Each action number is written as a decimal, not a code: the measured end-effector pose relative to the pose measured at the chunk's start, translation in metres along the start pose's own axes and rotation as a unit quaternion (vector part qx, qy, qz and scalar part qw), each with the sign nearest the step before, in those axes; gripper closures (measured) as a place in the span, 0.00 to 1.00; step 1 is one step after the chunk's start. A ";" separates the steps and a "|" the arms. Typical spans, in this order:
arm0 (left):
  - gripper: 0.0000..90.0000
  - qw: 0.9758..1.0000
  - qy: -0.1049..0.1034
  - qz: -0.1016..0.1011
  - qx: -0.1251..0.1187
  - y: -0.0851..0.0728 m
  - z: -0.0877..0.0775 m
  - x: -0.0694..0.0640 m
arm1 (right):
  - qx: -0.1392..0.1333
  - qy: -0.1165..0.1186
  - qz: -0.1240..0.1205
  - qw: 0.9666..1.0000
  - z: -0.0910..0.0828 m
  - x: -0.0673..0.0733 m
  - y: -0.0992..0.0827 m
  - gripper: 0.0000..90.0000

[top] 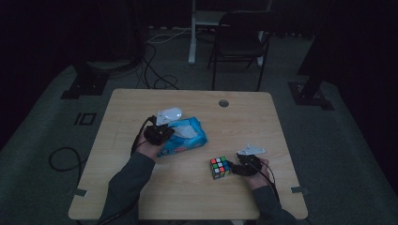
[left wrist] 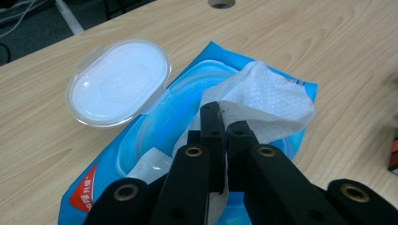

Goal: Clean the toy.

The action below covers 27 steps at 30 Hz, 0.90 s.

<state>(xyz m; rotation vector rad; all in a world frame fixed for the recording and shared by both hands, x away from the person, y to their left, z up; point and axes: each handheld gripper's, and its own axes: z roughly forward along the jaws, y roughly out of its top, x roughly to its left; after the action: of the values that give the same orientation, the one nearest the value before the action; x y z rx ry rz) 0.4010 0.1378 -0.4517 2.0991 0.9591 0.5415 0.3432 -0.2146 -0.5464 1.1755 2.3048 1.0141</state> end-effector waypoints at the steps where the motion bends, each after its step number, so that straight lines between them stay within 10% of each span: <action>1: 1.00 1.000 -0.001 -0.001 -0.001 0.001 -0.001 0.000 | 0.000 0.000 0.000 1.000 0.000 0.000 0.000 0.45; 27: 1.00 0.999 -0.019 -0.014 -0.038 0.014 -0.030 -0.006 | -0.001 0.000 -0.001 1.000 0.000 0.000 0.000 0.46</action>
<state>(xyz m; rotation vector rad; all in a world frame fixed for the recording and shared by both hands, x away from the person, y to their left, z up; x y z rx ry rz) 0.3848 0.1411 -0.4226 2.0189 0.9296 0.5136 0.3430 -0.2144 -0.5464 1.1716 2.3029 1.0157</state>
